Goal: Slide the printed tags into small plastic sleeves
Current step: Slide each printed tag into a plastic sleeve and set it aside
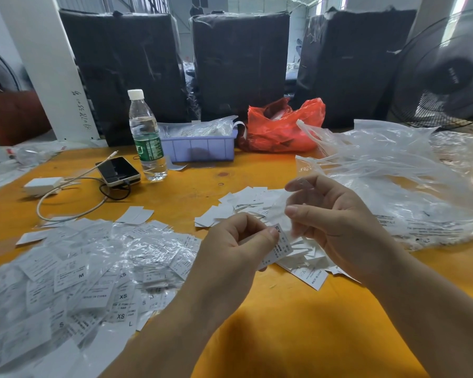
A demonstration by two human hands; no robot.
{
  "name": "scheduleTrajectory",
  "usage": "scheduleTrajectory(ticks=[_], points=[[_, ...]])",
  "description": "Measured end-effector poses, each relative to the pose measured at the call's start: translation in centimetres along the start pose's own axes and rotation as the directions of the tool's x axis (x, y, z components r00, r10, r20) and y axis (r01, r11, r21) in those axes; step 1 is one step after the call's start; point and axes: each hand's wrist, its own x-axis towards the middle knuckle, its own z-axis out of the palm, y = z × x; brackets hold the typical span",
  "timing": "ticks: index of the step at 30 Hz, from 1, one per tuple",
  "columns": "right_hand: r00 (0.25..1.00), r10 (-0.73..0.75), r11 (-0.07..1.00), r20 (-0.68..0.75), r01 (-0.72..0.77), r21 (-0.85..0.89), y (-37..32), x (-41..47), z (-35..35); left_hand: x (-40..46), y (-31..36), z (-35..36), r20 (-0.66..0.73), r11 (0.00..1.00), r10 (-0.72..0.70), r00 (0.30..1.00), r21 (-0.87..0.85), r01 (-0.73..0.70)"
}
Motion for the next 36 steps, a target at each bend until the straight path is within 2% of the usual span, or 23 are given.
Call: scheduleTrajectory(ticks=[17, 25, 30, 36], points=[[0.994, 0.091, 0.994, 0.052, -0.094, 0.061, -0.44, 0.04, 0.10, 0.14, 0.05, -0.25, -0.085, 0.998, 0.028, 0.996, -0.052, -0.032], [0.991, 0.105, 0.993, 0.082, -0.109, 0.039, -0.29, 0.02, 0.26, 0.17, -0.32, -0.41, -0.086, 0.999, -0.008, 0.996, -0.053, 0.003], [0.992, 0.093, 0.990, 0.085, -0.101, 0.099, -0.04, -0.02, 0.19, 0.35, -0.53, -0.31, -0.078, 0.998, -0.019, 0.997, -0.054, 0.015], [0.990, 0.116, 0.967, 0.076, -0.130, 0.221, 0.34, 0.25, 0.20, 0.46, -0.71, -0.26, -0.142, 0.998, -0.020, 0.990, -0.058, 0.012]])
